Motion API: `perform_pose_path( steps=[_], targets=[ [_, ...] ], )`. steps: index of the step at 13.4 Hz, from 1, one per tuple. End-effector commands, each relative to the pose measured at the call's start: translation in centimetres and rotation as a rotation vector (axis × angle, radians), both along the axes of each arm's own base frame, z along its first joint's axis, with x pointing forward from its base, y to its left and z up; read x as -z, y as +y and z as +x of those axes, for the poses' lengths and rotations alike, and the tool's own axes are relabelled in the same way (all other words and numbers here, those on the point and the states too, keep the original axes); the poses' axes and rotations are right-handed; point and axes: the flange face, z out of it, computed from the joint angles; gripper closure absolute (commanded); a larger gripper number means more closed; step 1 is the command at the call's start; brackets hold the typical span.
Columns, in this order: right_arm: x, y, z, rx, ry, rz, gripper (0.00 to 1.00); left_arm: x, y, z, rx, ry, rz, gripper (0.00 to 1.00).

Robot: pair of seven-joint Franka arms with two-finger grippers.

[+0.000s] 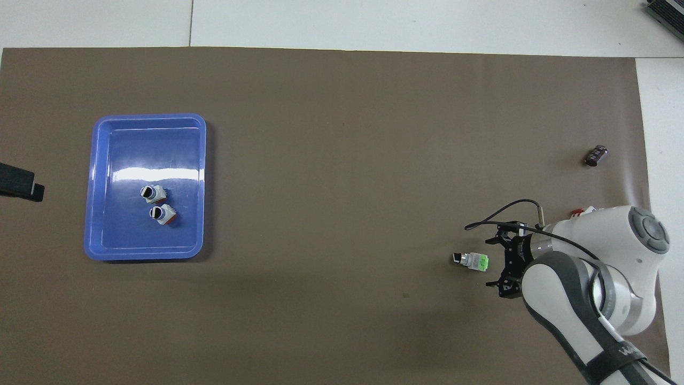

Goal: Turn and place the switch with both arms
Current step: 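Lower the right gripper over the white-green switch and grasp it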

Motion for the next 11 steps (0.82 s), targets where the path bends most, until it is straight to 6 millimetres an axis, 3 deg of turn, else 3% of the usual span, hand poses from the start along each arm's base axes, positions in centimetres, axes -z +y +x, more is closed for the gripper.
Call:
perform_pose_path(
  steps=[1, 8, 10, 11],
  targets=[
    [1.6, 0.7, -1.5, 0.034, -0.034, -0.002, 0.00, -0.1, 0.1, -0.9, -0.008, 0.004, 0.014, 0.00],
    [3.5, 0.7, -2.7, 0.017, -0.051, -0.019, 0.00, 0.0, 0.1, -0.9, -0.007, 0.007, 0.014, 0.00],
    [3.5, 0.7, -2.7, 0.010, -0.053, -0.018, 0.06, 0.1, 0.1, -1.1, -0.009, 0.009, 0.015, 0.00],
    [3.5, 0.7, -2.7, 0.010, -0.053, -0.018, 0.15, 0.0, 0.2, -1.1, -0.011, 0.006, 0.014, 0.00]
  ],
)
